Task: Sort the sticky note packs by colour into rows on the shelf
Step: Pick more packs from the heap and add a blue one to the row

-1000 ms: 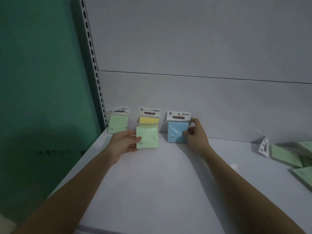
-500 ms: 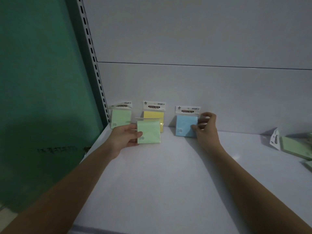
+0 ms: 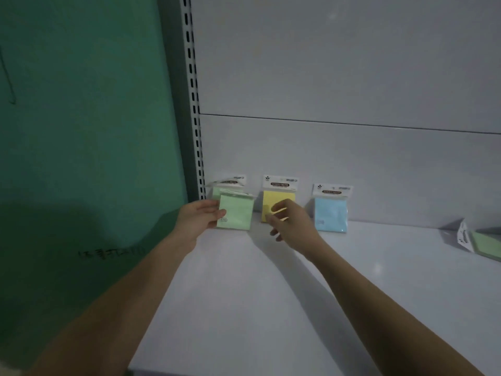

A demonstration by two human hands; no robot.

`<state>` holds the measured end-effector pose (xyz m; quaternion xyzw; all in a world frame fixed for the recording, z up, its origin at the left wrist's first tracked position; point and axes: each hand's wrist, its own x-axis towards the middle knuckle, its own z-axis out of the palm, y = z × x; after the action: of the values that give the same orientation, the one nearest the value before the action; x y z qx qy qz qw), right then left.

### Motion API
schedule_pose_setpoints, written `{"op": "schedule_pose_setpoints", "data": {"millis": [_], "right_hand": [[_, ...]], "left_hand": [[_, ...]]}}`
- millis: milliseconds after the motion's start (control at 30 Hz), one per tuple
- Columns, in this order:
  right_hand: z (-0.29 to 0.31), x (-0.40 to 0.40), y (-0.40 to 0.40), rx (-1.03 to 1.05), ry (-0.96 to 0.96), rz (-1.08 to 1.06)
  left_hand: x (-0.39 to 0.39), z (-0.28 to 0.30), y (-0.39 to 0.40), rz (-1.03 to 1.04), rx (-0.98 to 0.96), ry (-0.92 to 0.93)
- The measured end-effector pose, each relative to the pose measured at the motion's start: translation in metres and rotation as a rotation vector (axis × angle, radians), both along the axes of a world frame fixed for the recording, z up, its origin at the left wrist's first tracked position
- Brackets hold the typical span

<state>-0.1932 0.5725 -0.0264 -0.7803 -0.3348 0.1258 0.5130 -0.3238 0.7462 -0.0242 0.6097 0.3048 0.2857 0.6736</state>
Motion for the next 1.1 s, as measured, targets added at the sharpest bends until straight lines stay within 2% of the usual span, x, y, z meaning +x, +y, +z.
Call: {"op": "schedule_pose_setpoints", "data": {"millis": [100,233,400,633,733,900,1000,1100], "right_hand": [[-0.013,-0.023,0.038,-0.051,0.021,-0.034],[-0.020,-0.035,0.068,-0.087,-0.038,-0.159],[-0.026,-0.043,0.075,-0.102,-0.078,-0.252],[-0.021,-0.046,0.068,-0.060,-0.106,-0.298],[-0.010,-0.050,0.052,-0.084,-0.103,-0.295],[0.015,-0.045,0.005,-0.178,-0.186,-0.267],[0.029,-0.041,-0.041,-0.245,-0.231,-0.230],[0.039,-0.042,-0.103,-0.293,-0.278,-0.233]], "left_hand": [[-0.002,-0.005,0.016,0.014,-0.004,0.013],[0.002,-0.011,0.031,0.008,0.145,0.080],[0.004,-0.022,0.039,0.033,0.338,0.130],[0.001,-0.020,0.037,0.090,0.418,0.060],[-0.001,-0.014,0.029,0.142,0.516,0.051],[-0.007,0.012,-0.020,0.042,0.923,0.218],[-0.004,0.025,-0.061,-0.121,0.982,0.380],[0.000,0.030,-0.109,-0.191,0.990,0.478]]}}
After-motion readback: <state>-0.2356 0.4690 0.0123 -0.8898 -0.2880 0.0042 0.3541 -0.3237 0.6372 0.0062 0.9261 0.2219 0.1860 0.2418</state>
